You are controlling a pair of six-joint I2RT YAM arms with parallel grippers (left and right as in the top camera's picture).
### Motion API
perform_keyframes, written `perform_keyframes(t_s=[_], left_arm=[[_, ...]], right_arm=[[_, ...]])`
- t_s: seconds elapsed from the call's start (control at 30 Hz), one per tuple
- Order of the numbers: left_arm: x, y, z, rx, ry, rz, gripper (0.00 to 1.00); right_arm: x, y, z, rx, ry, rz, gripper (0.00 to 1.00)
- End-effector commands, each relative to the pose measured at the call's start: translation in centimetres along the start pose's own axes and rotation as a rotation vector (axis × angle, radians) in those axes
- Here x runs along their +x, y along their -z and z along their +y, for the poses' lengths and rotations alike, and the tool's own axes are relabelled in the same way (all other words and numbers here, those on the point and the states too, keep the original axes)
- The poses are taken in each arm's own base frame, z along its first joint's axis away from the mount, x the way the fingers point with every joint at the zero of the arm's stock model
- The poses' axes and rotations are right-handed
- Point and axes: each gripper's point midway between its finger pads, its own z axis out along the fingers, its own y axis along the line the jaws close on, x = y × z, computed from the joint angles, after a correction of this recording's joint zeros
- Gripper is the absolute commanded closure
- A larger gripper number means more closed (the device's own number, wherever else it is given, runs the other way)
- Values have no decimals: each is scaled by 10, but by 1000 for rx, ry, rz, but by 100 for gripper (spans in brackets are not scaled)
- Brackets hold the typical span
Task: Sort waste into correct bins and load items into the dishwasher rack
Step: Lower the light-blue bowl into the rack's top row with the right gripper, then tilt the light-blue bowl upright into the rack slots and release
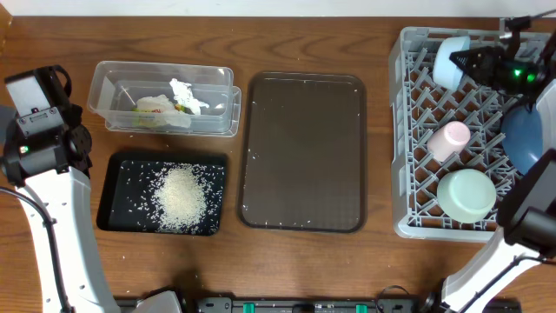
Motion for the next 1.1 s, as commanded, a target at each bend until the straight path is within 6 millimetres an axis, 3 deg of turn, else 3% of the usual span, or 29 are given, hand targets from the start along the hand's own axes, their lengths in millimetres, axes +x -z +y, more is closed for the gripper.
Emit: perform_keyframes(t_s=[0.0, 0.2, 0.57, 1.07], left_arm=[[-1, -1, 1, -6, 6, -1, 5], [-1, -1, 1, -6, 6, -1, 5], [-1, -1, 1, -6, 6, -1, 5], [-1, -1, 1, -6, 6, -1, 5]], right_arm=[[-2, 13, 5, -128, -43, -11, 99], [-1, 24, -22, -108, -162, -30, 99], [-7, 49, -43, -60, -333, -77, 99], [-10, 82, -79, 87, -443, -157, 85]])
